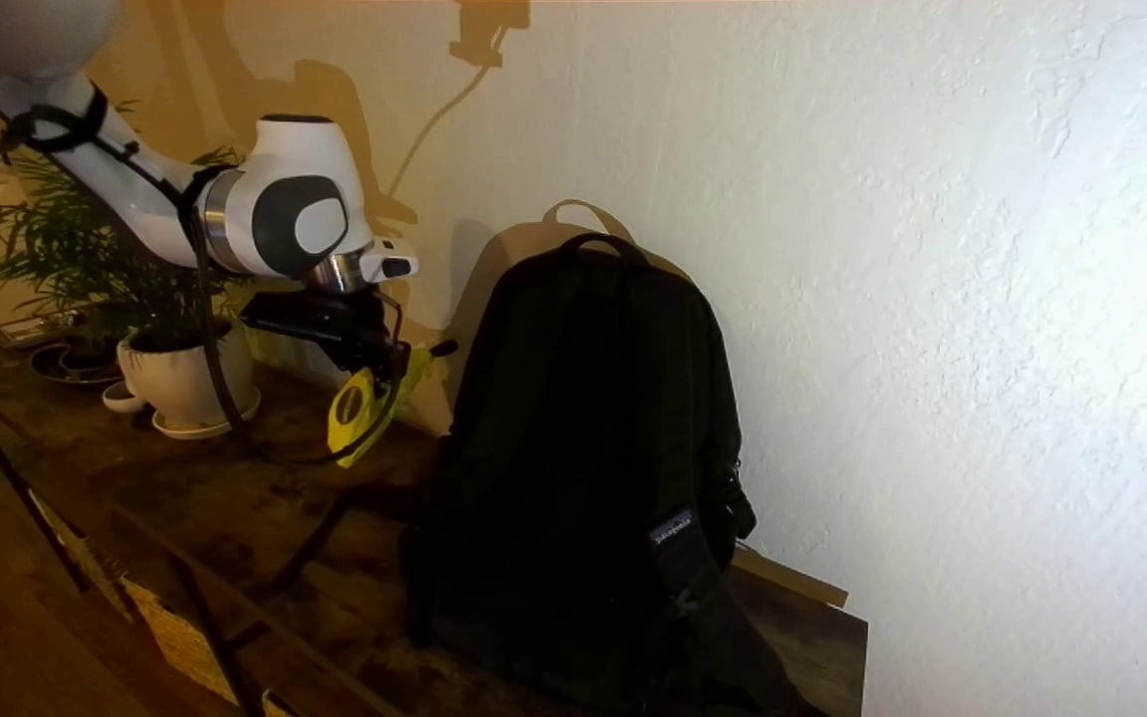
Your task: Put the banana purse in the backpack
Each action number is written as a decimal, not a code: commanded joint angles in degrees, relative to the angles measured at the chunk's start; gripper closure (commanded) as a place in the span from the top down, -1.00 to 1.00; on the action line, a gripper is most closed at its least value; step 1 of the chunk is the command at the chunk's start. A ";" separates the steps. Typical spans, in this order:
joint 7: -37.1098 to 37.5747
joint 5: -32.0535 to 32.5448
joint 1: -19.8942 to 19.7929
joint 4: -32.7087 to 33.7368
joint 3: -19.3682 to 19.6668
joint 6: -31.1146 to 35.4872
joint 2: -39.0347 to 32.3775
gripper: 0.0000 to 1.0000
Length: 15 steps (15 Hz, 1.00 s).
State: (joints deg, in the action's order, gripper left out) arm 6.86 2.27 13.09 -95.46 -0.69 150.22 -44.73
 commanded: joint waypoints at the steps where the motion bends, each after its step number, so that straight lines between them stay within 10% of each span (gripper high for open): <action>1: 7.58 2.73 3.30 -5.54 4.84 -2.29 6.74 -0.85; 15: 40.68 16.29 9.53 -5.66 14.33 -13.27 16.35 -0.85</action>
State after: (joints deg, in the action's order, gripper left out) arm 39.94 14.46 20.94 -98.29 11.75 139.40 -32.52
